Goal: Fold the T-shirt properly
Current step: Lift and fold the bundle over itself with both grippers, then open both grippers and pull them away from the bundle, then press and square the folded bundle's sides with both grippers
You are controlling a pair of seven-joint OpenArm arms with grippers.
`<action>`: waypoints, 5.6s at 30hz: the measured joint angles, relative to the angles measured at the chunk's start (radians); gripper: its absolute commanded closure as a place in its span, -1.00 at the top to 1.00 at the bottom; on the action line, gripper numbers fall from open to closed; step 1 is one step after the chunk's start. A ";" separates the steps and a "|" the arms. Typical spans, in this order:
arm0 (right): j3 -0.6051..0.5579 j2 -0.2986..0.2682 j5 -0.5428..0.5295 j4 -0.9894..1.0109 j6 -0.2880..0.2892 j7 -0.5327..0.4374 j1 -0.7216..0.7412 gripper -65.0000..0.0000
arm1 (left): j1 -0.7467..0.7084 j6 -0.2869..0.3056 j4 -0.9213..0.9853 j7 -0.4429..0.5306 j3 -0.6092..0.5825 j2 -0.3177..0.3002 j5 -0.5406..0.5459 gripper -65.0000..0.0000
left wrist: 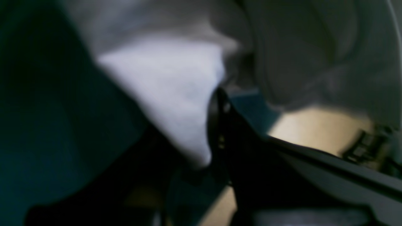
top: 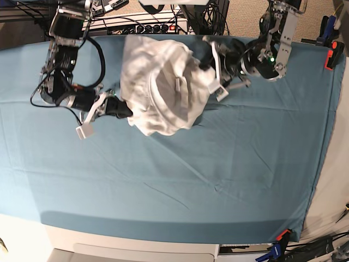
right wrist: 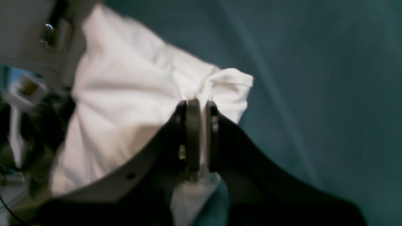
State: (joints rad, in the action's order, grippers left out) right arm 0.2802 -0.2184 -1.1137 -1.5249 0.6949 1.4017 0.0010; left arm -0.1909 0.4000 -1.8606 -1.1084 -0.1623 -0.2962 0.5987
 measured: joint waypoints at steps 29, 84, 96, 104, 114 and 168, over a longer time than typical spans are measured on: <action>0.173 0.172 -0.012 -0.287 0.002 -0.003 -0.350 -1.00 | 0.371 0.008 0.239 0.043 -0.008 0.008 0.001 -1.00; 0.451 0.301 -0.346 -0.818 0.006 0.013 -0.426 -1.00 | 0.646 0.121 0.362 -0.158 0.320 -0.189 0.449 -1.00; 0.066 0.357 -0.164 -0.763 0.002 0.018 -0.483 -1.00 | 0.348 0.278 0.364 -0.306 0.438 -0.230 0.856 -1.00; 0.063 0.357 -0.019 -0.646 0.003 -0.019 -0.401 -1.00 | 0.248 0.279 0.364 -0.303 0.341 -0.196 0.854 -1.00; 0.064 0.322 0.084 -0.147 0.000 -0.065 -0.130 -1.00 | 0.225 0.278 0.364 -0.302 0.306 -0.103 0.855 -1.00; 0.083 0.240 0.227 0.012 -0.001 -0.105 0.032 -1.00 | 0.424 0.219 0.476 0.063 -0.007 0.071 0.260 -1.00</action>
State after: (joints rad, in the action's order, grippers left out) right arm 0.3634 0.0212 -0.8864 -1.5127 0.6941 1.2972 0.0334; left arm 0.2329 0.6186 -1.3842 -1.0454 -0.1692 -0.2253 0.8589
